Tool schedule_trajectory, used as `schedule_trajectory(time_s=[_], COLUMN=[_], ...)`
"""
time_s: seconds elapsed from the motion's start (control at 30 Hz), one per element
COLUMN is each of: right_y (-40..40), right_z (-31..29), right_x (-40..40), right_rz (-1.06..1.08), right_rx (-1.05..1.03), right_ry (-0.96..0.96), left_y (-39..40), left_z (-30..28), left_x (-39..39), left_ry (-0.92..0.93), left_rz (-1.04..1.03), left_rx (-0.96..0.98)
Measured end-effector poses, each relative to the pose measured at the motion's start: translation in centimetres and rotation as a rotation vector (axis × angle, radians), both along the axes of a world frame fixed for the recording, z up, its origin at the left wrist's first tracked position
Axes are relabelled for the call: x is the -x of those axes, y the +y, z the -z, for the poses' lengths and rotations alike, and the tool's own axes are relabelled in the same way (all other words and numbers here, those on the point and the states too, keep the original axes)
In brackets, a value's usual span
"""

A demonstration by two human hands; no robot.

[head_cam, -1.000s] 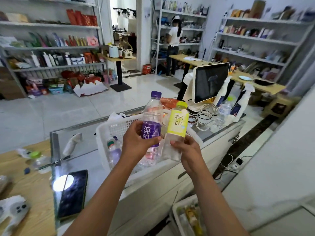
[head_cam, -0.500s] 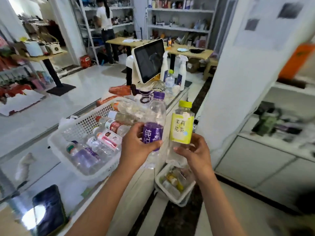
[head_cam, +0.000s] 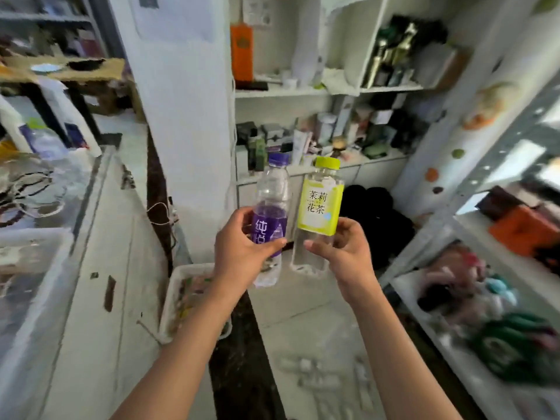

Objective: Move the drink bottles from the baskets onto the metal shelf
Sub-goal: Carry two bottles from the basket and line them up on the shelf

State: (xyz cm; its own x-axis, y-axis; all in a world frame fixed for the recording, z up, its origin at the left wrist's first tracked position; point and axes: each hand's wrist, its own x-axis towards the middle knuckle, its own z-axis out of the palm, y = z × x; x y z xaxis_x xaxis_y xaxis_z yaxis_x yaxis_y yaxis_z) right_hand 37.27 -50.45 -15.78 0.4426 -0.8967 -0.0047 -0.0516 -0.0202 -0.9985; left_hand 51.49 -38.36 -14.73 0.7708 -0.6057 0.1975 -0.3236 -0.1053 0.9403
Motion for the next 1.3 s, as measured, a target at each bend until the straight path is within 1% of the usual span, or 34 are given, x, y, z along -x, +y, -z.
schedule_trajectory(time_s=[0.13, 0.33, 0.5, 0.7, 0.83, 0.97, 1.13, 1.3], right_y=[-1.8, -4.1, -6.2, -9.0, -11.7, -15.1, -20.3, -25.2], right_z=[-1.0, -2.6, -4.5, -7.5, -9.8, -12.4, -15.2, -17.5], right_x=[7.8, 19.5, 28.9, 38.2, 41.7, 43.4, 43.6, 42.7], right_rz=[0.194, 0.400, 0.498, 0.554, 0.616, 0.652, 0.691, 0.695], right_rx=[0.011, 0.015, 0.034, 0.097, 0.152, 0.214, 0.276, 0.312], right_ry=[-0.012, -0.082, -0.072, -0.062, -0.068, -0.073, -0.037, -0.024], left_y=[-4.4, -10.1, -15.1, -20.3, -23.4, -26.9, -32.0, -37.0], left_z=[-0.5, -2.8, -4.9, -7.8, -10.0, -12.8, -15.7, -17.5], left_x=[5.4, 15.5, 24.5, 33.8, 37.3, 38.9, 39.2, 38.5], left_ry=[0.007, -0.058, -0.096, -0.060, -0.093, -0.118, -0.167, -0.164], left_rz=[0.174, 0.385, 0.524, 0.631, 0.670, 0.714, 0.761, 0.811], left_rx=[0.020, 0.019, 0.026, 0.064, 0.113, 0.141, 0.190, 0.233])
